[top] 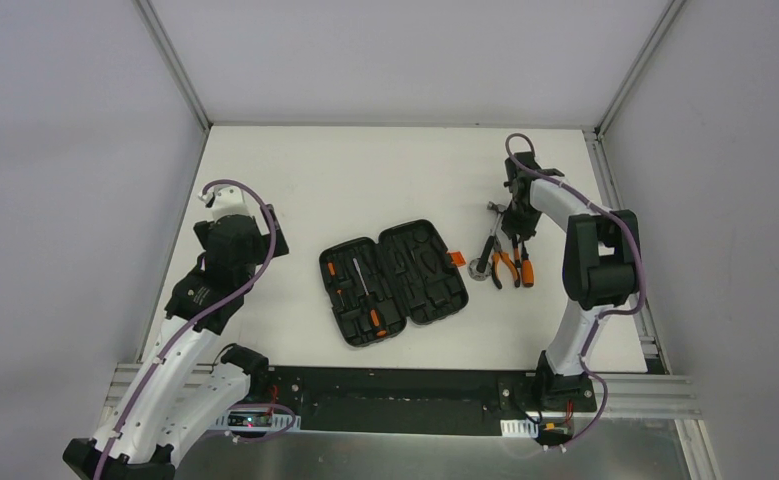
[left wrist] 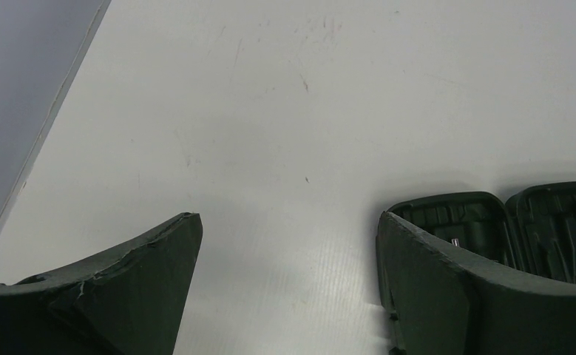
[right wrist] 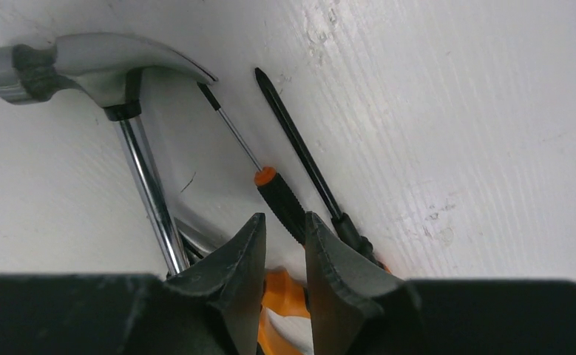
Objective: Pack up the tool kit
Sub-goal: Pick up the screwdriver from the center of the board.
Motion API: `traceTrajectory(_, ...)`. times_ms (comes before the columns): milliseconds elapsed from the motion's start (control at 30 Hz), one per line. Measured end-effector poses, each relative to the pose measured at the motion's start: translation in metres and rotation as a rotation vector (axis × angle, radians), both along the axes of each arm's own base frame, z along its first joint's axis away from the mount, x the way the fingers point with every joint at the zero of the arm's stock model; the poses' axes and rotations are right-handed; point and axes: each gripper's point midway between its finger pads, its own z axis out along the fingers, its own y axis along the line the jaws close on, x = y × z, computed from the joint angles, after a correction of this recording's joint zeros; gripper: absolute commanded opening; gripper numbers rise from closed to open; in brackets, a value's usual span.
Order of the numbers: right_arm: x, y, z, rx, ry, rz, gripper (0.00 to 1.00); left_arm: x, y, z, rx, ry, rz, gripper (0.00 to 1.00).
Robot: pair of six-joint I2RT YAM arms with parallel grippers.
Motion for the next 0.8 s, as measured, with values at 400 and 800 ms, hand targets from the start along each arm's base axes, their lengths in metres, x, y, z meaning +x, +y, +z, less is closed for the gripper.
traceTrajectory(400,0.001,-0.002,-0.018,0.059,0.058,0.030,0.14,0.003,-0.002,-0.006,0.004,0.027,-0.005,0.92)
traceTrajectory(800,-0.003,-0.003,-0.016,0.069,0.038,0.071,0.02,0.006,-0.008,-0.011,-0.007,0.030,-0.045,0.92)
